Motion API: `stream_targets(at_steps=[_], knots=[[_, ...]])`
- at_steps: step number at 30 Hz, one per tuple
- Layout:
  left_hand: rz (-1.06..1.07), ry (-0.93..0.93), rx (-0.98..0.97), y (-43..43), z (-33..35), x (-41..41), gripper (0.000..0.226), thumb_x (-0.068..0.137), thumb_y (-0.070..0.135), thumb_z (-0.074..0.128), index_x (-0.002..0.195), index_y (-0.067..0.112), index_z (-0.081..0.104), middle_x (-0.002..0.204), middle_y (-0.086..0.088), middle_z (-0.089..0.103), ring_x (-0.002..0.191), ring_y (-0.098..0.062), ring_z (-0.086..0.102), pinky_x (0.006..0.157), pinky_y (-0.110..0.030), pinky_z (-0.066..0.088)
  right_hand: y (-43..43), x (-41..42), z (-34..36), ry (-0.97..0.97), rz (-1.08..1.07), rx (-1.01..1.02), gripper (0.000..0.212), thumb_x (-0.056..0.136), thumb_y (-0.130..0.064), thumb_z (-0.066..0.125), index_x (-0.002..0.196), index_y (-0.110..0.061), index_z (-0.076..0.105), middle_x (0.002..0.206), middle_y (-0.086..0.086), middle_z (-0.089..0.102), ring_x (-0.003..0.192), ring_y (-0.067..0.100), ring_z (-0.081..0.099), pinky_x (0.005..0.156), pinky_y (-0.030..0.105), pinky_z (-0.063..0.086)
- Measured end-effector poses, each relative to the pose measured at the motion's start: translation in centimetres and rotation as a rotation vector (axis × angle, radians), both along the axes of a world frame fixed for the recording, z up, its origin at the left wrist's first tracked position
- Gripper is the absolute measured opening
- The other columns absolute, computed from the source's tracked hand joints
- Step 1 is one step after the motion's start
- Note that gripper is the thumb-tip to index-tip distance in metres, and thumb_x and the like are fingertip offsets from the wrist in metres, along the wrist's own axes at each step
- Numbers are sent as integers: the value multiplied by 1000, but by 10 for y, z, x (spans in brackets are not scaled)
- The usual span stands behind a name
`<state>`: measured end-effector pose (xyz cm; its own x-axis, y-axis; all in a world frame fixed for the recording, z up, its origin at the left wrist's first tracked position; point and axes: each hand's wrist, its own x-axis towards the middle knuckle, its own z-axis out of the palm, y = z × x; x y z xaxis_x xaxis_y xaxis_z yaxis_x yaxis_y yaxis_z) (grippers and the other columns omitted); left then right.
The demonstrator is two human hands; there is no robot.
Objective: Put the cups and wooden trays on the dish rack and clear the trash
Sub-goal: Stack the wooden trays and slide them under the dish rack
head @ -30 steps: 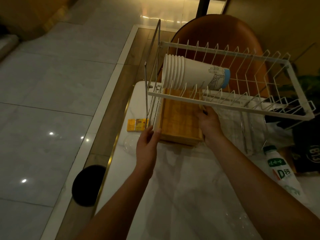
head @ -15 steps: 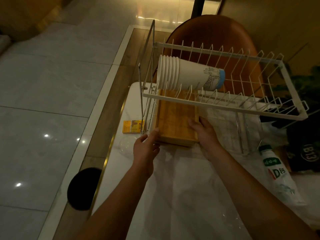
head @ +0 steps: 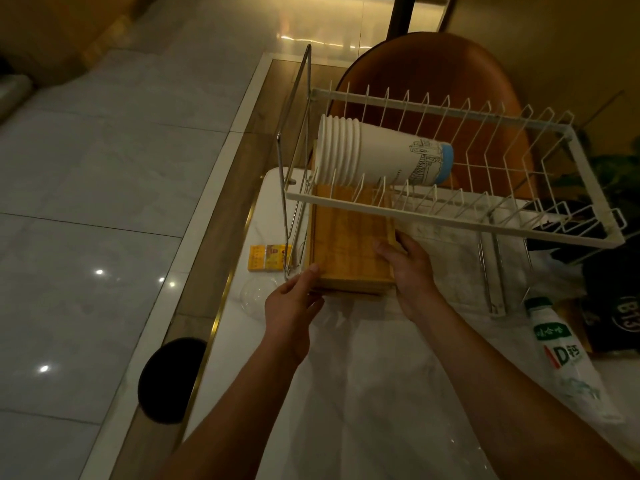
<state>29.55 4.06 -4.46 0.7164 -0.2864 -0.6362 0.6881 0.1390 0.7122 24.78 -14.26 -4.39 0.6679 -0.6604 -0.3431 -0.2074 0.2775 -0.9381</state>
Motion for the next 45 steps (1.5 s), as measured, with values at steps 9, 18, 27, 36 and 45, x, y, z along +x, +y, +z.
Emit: stream_targets(at_steps=[9,18,27,36,45], knots=[[53,38,-48,-2,1,7,20,82,31,76,93,22,61,109,-7,62,107,-32,61,93,-42,56,3,4,-6,7,-19,23,50,72,-37,77,119,-27,65,113,-1,72,102,21,69,90,47,56],[133,79,-109,2,4,16,22,82,28,77,93,24,58,106,-5,61,103,-27,58,101,-47,52,12,18,0,39,-16,1,50,81,-32,74,128,-21,60,119,1,69,105,20,67,94,47,54],[124,101,-97,4,2,17,26,81,33,78,95,27,57,111,-8,60,97,-24,61,89,-41,55,30,-8,6,126,67,-198,15,94,-41,55,95,-39,70,96,-17,71,93,3,65,75,24,50],[123,65,-96,8,6,15,20,84,33,75,95,27,59,114,-8,61,111,-28,58,99,-45,52,37,-11,8,141,52,-249,16,94,-37,55,87,-39,70,94,-14,72,91,5,66,75,27,50],[116,36,-87,9,10,13,18,86,39,72,94,29,59,119,-10,59,113,-31,58,101,-46,52,41,-13,6,125,42,-252,17,94,-36,56,101,-31,71,96,-11,72,92,6,66,74,26,48]])
